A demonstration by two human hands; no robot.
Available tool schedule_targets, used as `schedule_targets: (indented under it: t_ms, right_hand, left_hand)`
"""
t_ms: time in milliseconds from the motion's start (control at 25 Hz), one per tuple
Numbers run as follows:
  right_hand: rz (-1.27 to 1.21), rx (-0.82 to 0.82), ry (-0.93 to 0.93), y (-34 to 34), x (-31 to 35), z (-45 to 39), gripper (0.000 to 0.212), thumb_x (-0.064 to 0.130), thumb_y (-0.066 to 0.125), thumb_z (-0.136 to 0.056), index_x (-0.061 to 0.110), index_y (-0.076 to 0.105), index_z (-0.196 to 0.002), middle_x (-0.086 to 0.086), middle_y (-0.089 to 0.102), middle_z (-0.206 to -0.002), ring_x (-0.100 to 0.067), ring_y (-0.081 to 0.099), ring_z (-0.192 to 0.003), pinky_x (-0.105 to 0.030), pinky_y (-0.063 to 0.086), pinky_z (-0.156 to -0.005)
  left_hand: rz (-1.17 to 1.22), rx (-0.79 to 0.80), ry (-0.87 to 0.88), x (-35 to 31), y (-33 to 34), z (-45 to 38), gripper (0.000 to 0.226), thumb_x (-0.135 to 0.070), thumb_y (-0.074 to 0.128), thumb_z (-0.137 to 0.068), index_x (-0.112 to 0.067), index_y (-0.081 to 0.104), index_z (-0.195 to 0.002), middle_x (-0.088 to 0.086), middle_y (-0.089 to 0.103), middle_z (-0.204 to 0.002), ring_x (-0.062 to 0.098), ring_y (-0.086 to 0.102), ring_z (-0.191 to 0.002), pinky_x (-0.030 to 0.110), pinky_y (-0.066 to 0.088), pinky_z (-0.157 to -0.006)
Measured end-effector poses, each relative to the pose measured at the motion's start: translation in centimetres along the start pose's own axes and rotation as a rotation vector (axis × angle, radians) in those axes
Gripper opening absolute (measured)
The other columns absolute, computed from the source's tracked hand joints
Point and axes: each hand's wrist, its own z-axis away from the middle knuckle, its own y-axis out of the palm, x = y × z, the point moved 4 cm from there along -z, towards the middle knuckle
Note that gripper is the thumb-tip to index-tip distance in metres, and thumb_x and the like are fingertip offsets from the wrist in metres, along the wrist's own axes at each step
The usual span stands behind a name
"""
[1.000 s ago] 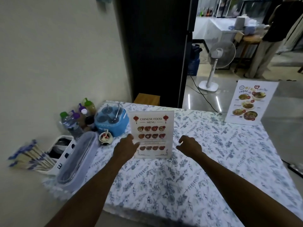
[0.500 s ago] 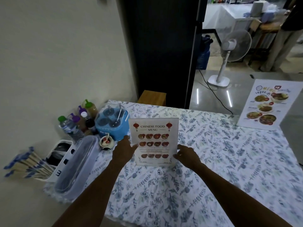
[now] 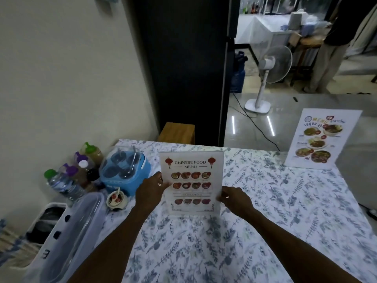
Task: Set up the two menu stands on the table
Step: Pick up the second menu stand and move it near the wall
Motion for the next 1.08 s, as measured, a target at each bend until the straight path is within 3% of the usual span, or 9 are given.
schedule_targets:
  t_ms: [160,360,680,880,1080]
  right_hand:
    - [0.034,-0.106,0.064,-3.3,-0.4,-1.6,0.023,0.037,0.057,-0.093,0.028,0.069,-0.111,0.004,0.075,-0.104,-0.019,0.070,-0.090,-0.036,0.058,-0.071]
    - [0.078,-0.241,0.123,-6.1,2.2,-6.0,0.023,0.041,0.057,-0.091,0.025,0.068,-0.103,0.001,0.075,-0.096,-0.021,0.070,-0.081,-0.040,0.060,-0.068]
    - [0.064,-0.305,0.161,-2.6,13.7,-18.0,0.030,0.050,0.050,-0.088,0.031,0.066,-0.104,0.004,0.076,-0.097,-0.020,0.072,-0.080,-0.037,0.059,-0.067]
    - [0.039,-0.327,0.085,1.6,21.5,-25.1,0.022,0.042,0.054,-0.094,0.029,0.067,-0.105,0.002,0.076,-0.101,-0.024,0.070,-0.089,-0.035,0.056,-0.068]
    - [-0.034,-0.253,0.089,6.4,25.4,-31.7,0.026,0.043,0.053,-0.095,0.022,0.068,-0.101,-0.001,0.076,-0.095,-0.020,0.069,-0.075,-0.021,0.039,-0.051]
  left_hand:
    - [0.013,0.013,0.078,-2.6,0.8,-4.8,0.037,-0.056,0.066,-0.085,-0.028,0.065,-0.109,-0.005,0.076,-0.107,0.019,0.072,-0.091,0.033,0.053,-0.072]
    - [0.121,0.055,0.165,-3.0,-0.4,-12.0,0.041,-0.058,0.068,-0.082,-0.027,0.067,-0.109,-0.002,0.076,-0.104,0.023,0.072,-0.090,0.041,0.058,-0.076]
    - [0.133,0.059,0.210,4.0,-8.9,-24.7,0.039,-0.047,0.069,-0.086,-0.022,0.066,-0.115,0.000,0.075,-0.104,0.024,0.070,-0.092,0.034,0.052,-0.073]
    - [0.061,0.030,0.165,10.5,-13.8,-32.0,0.036,-0.048,0.071,-0.083,-0.027,0.066,-0.111,0.000,0.077,-0.108,0.027,0.072,-0.094,0.043,0.059,-0.081]
    - [0.003,0.003,0.097,16.5,-15.7,-36.4,0.036,-0.044,0.072,-0.085,-0.019,0.068,-0.110,0.000,0.076,-0.108,0.025,0.072,-0.094,0.042,0.058,-0.080]
